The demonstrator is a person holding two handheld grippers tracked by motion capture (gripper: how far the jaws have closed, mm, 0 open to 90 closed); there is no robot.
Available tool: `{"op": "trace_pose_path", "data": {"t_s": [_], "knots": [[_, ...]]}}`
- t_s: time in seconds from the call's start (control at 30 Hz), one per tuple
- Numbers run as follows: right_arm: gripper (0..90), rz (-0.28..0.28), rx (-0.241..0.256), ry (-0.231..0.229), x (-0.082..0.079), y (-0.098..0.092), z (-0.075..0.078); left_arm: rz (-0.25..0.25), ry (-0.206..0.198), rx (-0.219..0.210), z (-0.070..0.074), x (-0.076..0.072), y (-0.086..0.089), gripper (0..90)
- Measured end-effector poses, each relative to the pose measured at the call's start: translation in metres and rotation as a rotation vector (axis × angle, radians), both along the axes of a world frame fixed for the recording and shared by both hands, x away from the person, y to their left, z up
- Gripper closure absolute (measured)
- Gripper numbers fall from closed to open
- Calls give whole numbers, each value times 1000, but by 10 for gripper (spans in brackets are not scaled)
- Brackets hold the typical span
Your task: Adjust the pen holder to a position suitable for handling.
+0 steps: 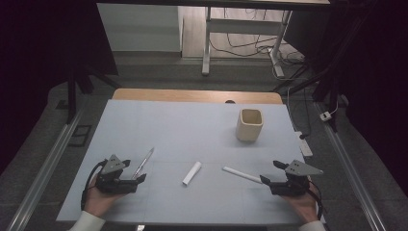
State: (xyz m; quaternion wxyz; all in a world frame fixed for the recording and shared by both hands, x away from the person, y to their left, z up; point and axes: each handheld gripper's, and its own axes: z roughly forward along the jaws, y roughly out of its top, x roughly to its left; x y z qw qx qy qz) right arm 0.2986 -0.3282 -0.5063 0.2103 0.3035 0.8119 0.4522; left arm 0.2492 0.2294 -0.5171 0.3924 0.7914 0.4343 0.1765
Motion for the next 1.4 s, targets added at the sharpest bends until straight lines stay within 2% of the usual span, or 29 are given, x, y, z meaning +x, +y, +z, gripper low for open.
{"op": "trace_pose_path", "data": {"t_s": [0.2,0.43,0.7,0.93,1.23,1.37,1.4], "knots": [[220,-8,4,0,0,-1,3,-8,12,5,-3,2,-1,182],[234,-38,25,-3,8,1,12,-5,17,0,-4,4,-3,184],[245,-56,20,2,16,5,18,-14,21,9,-6,5,-4,184],[247,-95,20,24,27,5,24,-15,20,14,-7,4,-4,184],[266,-108,23,46,39,7,26,-12,19,17,-7,4,-6,183],[290,-128,19,55,50,11,29,-9,18,19,-7,4,-5,182],[296,-140,28,71,55,12,30,-7,17,19,-7,4,-5,182]]}}
